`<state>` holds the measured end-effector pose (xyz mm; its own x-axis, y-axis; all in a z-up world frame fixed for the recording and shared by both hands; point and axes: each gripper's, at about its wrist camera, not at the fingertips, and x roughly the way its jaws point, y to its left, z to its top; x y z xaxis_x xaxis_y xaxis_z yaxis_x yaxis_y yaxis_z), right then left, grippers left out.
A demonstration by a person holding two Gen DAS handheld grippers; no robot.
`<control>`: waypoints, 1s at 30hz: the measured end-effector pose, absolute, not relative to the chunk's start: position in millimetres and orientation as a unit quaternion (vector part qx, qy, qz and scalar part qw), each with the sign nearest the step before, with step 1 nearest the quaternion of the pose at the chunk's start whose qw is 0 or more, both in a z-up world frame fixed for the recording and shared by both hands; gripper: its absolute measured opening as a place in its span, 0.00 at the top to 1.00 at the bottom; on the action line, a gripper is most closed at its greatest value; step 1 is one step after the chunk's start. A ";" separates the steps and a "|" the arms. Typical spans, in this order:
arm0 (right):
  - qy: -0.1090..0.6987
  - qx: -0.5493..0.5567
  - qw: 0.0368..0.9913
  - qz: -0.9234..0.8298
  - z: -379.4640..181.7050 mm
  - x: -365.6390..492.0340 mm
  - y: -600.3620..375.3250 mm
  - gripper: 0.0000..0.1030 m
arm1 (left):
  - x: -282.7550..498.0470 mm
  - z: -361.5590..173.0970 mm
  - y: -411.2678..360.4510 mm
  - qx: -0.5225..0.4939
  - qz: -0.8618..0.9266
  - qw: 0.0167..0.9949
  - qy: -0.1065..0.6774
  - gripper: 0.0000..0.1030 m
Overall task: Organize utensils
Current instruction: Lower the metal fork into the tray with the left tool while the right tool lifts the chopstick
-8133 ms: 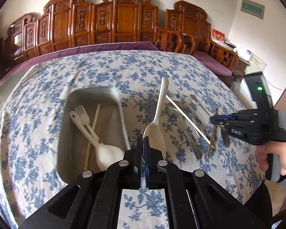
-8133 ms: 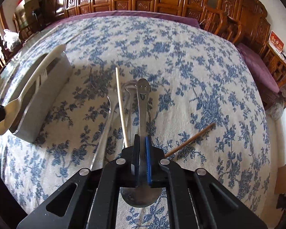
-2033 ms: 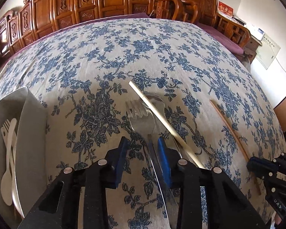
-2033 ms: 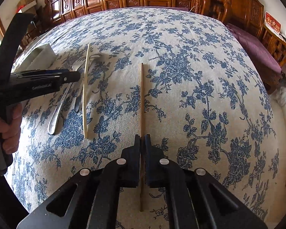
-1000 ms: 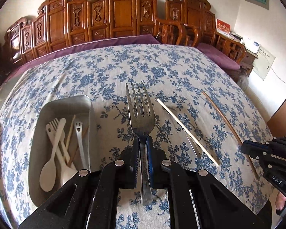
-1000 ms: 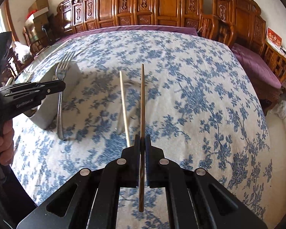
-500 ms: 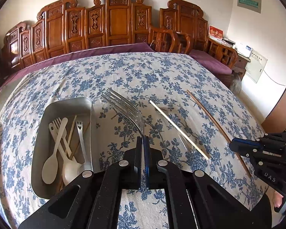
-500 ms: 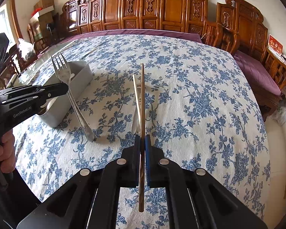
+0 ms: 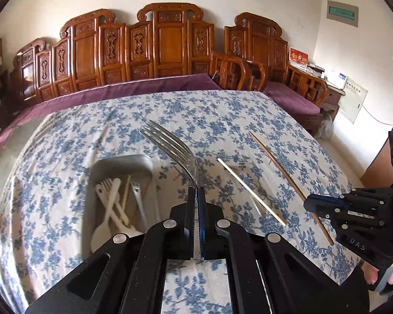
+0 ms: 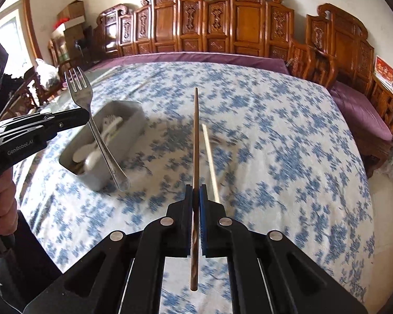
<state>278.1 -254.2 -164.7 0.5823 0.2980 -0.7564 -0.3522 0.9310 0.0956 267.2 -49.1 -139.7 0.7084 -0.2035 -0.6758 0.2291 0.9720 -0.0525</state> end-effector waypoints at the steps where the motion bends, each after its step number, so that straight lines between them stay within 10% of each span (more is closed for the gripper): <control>1: 0.417 -0.032 0.889 0.187 -163.2 279.2 -248.6 0.94 | 266.3 -136.8 -44.6 0.019 -0.114 0.925 0.362 0.99; 30: 0.402 -0.029 0.879 0.257 -152.6 294.1 -148.3 0.94 | 282.9 -164.8 47.3 0.063 -0.042 0.901 0.426 0.99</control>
